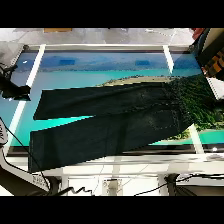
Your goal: Fold the clothes and pants, and hang the long-sleeved shirts on hangers.
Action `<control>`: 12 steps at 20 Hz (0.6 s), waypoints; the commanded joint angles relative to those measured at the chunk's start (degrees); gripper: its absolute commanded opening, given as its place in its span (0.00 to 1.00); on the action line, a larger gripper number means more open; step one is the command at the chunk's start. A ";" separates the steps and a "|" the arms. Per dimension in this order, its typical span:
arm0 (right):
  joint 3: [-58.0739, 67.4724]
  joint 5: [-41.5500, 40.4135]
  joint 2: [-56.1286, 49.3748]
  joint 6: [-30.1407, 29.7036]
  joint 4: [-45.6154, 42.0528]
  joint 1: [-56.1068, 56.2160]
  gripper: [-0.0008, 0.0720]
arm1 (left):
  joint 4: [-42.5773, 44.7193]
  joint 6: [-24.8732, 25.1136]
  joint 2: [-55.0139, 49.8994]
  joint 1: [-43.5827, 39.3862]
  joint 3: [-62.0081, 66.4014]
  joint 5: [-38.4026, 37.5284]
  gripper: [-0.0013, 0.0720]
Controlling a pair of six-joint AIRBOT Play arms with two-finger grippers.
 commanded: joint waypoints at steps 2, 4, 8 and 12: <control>-9.68 14.36 4.44 -2.23 3.15 -9.25 0.06 | -1.62 -2.71 1.14 -3.21 0.02 3.85 0.04; -17.77 12.09 8.11 -5.42 8.76 -12.50 0.06 | -1.77 -2.71 2.01 -5.01 0.02 6.08 0.04; -27.85 4.44 10.16 -5.38 18.73 -15.41 0.57 | -6.69 -1.84 7.50 -6.21 -0.11 6.93 0.04; -34.56 -4.22 9.68 -5.55 28.41 -15.02 0.69 | -6.73 -1.86 17.42 -3.37 -9.16 6.64 0.04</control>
